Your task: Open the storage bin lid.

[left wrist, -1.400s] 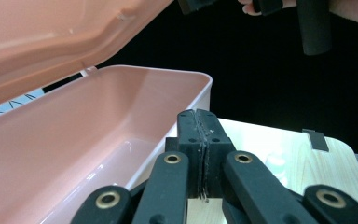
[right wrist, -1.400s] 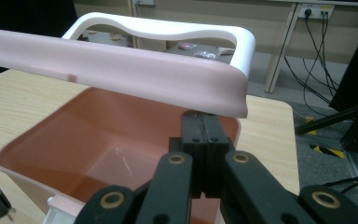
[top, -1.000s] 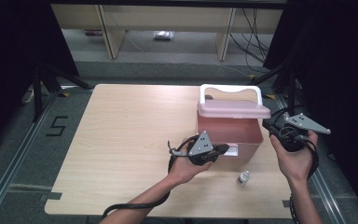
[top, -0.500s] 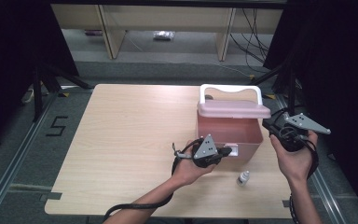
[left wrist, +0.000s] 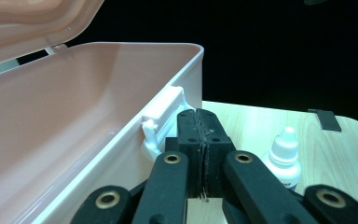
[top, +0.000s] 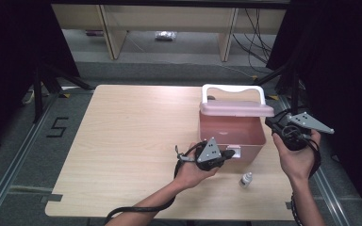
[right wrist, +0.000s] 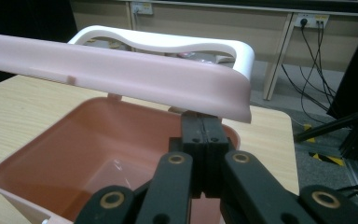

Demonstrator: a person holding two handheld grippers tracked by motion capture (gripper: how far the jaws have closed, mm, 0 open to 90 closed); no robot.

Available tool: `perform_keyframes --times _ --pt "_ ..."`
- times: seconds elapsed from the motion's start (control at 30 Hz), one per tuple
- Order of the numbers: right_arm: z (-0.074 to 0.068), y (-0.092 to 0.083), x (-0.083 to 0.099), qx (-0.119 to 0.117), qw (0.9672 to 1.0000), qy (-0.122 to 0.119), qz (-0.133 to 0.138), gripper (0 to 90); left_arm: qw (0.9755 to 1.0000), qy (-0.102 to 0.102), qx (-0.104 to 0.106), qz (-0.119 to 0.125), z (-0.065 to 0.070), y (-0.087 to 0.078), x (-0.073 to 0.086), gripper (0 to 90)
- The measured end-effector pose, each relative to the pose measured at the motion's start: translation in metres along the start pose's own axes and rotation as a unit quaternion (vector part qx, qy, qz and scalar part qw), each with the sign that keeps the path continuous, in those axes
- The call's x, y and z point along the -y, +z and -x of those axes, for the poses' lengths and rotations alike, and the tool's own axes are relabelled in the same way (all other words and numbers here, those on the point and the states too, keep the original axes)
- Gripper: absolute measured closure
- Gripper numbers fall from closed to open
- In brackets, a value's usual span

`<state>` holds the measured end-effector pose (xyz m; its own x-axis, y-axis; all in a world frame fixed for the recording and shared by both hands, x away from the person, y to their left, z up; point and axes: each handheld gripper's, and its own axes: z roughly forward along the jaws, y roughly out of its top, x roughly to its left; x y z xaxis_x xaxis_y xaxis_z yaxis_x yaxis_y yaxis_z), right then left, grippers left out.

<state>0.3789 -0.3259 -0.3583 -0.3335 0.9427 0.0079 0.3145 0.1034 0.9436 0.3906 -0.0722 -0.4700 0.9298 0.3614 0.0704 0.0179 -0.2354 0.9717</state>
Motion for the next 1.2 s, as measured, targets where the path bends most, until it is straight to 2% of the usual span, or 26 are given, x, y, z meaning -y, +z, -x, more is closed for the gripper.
perform_keyframes --times 0.27,0.33,0.4,0.43,0.63,0.67,0.73,0.77,0.87,1.03,1.2 --pt "0.000 0.003 -0.004 0.003 0.9999 -0.005 0.009 90.0 1.0000 -0.001 0.001 0.003 0.000 0.000 0.001 89.2" --pt "-0.003 0.003 -0.005 0.003 1.0000 0.005 0.007 90.0 1.0000 0.001 0.000 0.001 0.000 0.000 0.001 89.3" --pt "-0.002 0.005 -0.006 0.002 0.9999 0.000 0.011 90.0 1.0000 0.001 0.000 0.002 0.001 0.000 0.001 89.5" --pt "-0.003 0.005 -0.007 0.002 0.9999 0.006 0.009 90.0 1.0000 0.001 0.000 0.002 0.001 0.000 0.001 89.5" --pt "-0.002 0.009 -0.011 0.009 0.9997 -0.006 0.022 90.0 1.0000 0.002 -0.001 0.001 0.001 0.000 0.001 89.6" --pt "-0.002 0.008 -0.012 0.008 0.9998 0.000 0.018 90.0 1.0000 0.001 -0.001 0.001 0.001 0.000 0.001 89.6" --pt "-0.001 0.010 -0.013 0.012 0.9996 -0.006 0.027 90.0 1.0000 0.000 -0.001 0.002 0.001 0.000 0.001 89.6" --pt "-0.002 0.010 -0.014 0.010 0.9997 0.002 0.024 90.0 1.0000 0.000 -0.001 0.003 0.001 0.000 0.001 89.6" --pt "-0.001 0.012 -0.016 0.012 0.9995 -0.006 0.029 90.0 1.0000 0.000 0.000 0.002 0.001 0.000 0.001 89.6" --pt "-0.002 0.015 -0.017 0.012 0.9995 0.002 0.029 90.0 1.0000 0.000 0.000 0.002 0.001 0.000 0.001 89.6" --pt "-0.001 0.016 -0.018 0.014 0.9993 -0.003 0.033 90.0 1.0000 0.000 0.001 0.001 0.001 0.000 0.001 89.6"
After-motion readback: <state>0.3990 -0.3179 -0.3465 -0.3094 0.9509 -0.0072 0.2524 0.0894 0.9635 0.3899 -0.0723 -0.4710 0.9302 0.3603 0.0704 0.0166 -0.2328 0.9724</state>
